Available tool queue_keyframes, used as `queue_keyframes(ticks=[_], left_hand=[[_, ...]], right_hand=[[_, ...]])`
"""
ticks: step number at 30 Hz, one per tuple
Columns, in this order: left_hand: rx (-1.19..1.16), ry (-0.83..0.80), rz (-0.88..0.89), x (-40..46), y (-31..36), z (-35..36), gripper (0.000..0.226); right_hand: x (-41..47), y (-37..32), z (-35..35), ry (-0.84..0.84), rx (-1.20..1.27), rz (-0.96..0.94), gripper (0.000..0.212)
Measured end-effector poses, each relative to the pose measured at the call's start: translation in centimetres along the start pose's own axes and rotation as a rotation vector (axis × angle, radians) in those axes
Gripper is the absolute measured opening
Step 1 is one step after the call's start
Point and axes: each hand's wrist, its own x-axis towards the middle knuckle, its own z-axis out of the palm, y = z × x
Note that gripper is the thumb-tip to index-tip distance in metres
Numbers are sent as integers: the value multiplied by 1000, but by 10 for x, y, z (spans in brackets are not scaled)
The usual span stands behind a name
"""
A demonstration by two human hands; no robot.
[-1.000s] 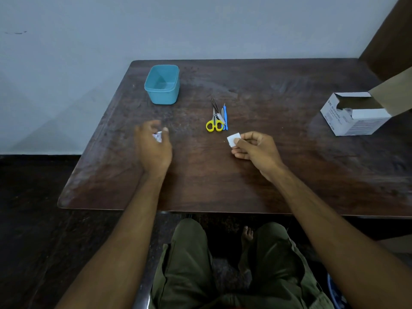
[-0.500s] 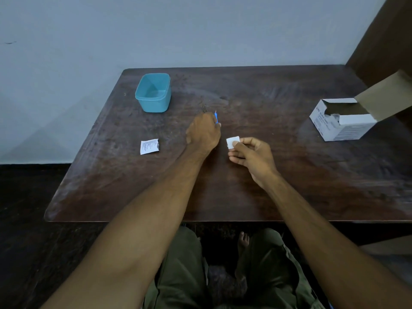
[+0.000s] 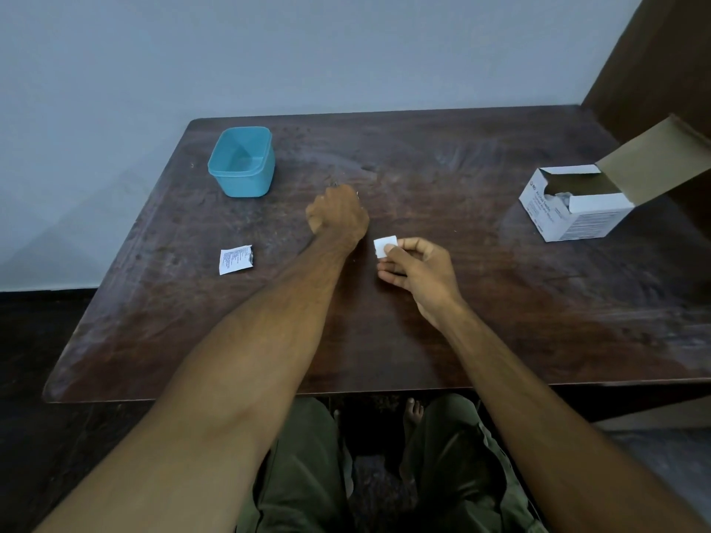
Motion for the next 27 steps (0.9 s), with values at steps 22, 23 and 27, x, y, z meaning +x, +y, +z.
queue_keyframes(ticks=[22, 23, 27], left_hand=[[-1412, -307, -219, -63, -37, -10, 21], [-1466, -335, -242, -68, -40, -8, 20], [-1512, -345, -254, -78, -47, 0, 9]], right_hand=[[1, -1, -1, 38, 151, -38, 6], [1, 0, -1, 39, 145, -46, 6], [0, 1, -2, 42, 128, -76, 4]])
